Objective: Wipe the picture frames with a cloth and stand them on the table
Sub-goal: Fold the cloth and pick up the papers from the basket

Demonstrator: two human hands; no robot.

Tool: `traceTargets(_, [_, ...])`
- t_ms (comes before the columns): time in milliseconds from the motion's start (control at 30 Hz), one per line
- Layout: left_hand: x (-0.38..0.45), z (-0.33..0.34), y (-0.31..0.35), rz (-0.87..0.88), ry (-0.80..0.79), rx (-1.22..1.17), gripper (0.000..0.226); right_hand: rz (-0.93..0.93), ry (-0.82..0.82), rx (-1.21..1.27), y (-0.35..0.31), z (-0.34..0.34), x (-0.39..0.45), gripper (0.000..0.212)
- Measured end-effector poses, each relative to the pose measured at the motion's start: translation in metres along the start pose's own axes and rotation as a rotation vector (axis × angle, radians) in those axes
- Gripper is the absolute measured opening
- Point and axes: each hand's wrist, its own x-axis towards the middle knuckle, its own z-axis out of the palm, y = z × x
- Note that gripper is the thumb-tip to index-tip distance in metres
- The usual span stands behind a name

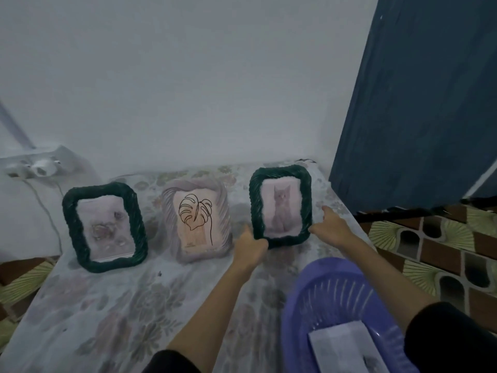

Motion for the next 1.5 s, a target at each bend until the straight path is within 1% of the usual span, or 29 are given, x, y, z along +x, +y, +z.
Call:
traceTargets(33, [0.004, 0.001, 0.0, -0.003, -0.011, -0.013, 0.064, -0.006, -0.02, 0.024, -0.002, 0.004, 0.004, 0.073])
traceTargets(100, [0.011, 0.003, -0.005, 0.002, -0.007, -0.051, 0.063, -0.035, -0.041, 0.065, -0.004, 0.015, 0.011, 0.061])
traceTargets(167, [0.013, 0.003, -0.009, 0.006, 0.008, -0.097, 0.058, -0.064, -0.008, 0.079, -0.006, 0.023, 0.011, 0.051])
traceTargets(233, [0.011, 0.002, -0.013, 0.008, 0.03, -0.105, 0.051, -0.082, 0.013, 0.067, -0.006, 0.03, 0.008, 0.047])
traceTargets(300, [0.007, 0.0, -0.016, 0.009, 0.042, -0.098, 0.052, -0.095, 0.016, 0.045, -0.005, 0.035, 0.004, 0.045])
traceTargets(400, [0.001, -0.008, -0.019, 0.007, 0.009, -0.075, 0.058, -0.085, -0.001, 0.003, -0.007, 0.037, -0.002, 0.042])
traceTargets(467, [-0.003, -0.014, -0.018, -0.001, -0.011, -0.083, 0.06, -0.061, -0.008, 0.001, -0.011, 0.036, -0.008, 0.046])
traceTargets(533, [-0.009, -0.019, -0.017, -0.009, 0.0, -0.07, 0.058, -0.062, 0.052, 0.021, -0.018, 0.034, -0.015, 0.053])
traceTargets(567, [-0.011, -0.023, -0.019, 0.005, 0.026, -0.076, 0.055, -0.09, 0.127, 0.016, -0.021, 0.035, -0.018, 0.055])
traceTargets(633, [-0.016, -0.032, -0.025, 0.084, 0.135, -0.104, 0.047, -0.197, 0.323, -0.024, -0.03, 0.039, -0.028, 0.054])
traceTargets(700, [-0.022, -0.049, -0.034, 0.191, 0.346, -0.096, 0.039, -0.373, 0.504, -0.03, -0.045, 0.05, -0.044, 0.038])
traceTargets(733, [-0.024, -0.06, -0.04, 0.223, 0.462, -0.097, 0.036, -0.441, 0.522, -0.01, -0.053, 0.06, -0.052, 0.026])
traceTargets(767, [-0.027, -0.069, -0.046, 0.232, 0.562, -0.103, 0.036, -0.481, 0.485, 0.0, -0.061, 0.07, -0.059, 0.015])
traceTargets(800, [-0.027, -0.078, -0.053, 0.216, 0.628, -0.111, 0.038, -0.49, 0.407, 0.0, -0.066, 0.084, -0.062, 0.01])
traceTargets(833, [-0.027, -0.085, -0.058, 0.188, 0.664, -0.121, 0.042, -0.462, 0.297, -0.01, -0.07, 0.098, -0.063, 0.01])
traceTargets(867, [-0.027, -0.093, -0.062, 0.153, 0.67, -0.123, 0.047, -0.412, 0.181, -0.021, -0.073, 0.113, -0.062, 0.012])
traceTargets(933, [-0.026, -0.103, -0.066, 0.097, 0.623, -0.106, 0.059, -0.301, 0.024, -0.005, -0.073, 0.136, -0.058, 0.026])
traceTargets(1000, [-0.023, -0.108, -0.07, 0.091, 0.533, -0.107, 0.066, -0.2, -0.04, 0.044, -0.073, 0.152, -0.055, 0.044])
traceTargets(1033, [-0.021, -0.108, -0.07, 0.091, 0.487, -0.116, 0.067, -0.161, -0.054, 0.066, -0.071, 0.157, -0.054, 0.05])
traceTargets(1100, [-0.018, -0.108, -0.074, 0.086, 0.426, -0.12, 0.061, -0.128, -0.064, 0.103, -0.068, 0.165, -0.05, 0.049])
traceTargets(1167, [-0.015, -0.107, -0.078, 0.08, 0.408, -0.126, 0.055, -0.141, -0.025, 0.128, -0.065, 0.168, -0.051, 0.045])
traceTargets(1333, [-0.015, -0.108, -0.083, 0.058, 0.411, -0.135, 0.05, -0.133, 0.028, 0.074, -0.063, 0.166, -0.055, 0.049])
traceTargets(1367, [-0.018, -0.11, -0.084, 0.05, 0.429, -0.133, 0.05, -0.141, 0.068, 0.047, -0.066, 0.168, -0.058, 0.049])
traceTargets(1433, [-0.024, -0.114, -0.087, 0.059, 0.471, -0.136, 0.057, -0.211, 0.232, -0.016, -0.07, 0.176, -0.068, 0.05])
traceTargets(1500, [-0.031, -0.127, -0.091, 0.115, 0.54, -0.144, 0.059, -0.389, 0.379, -0.052, -0.076, 0.191, -0.083, 0.046])
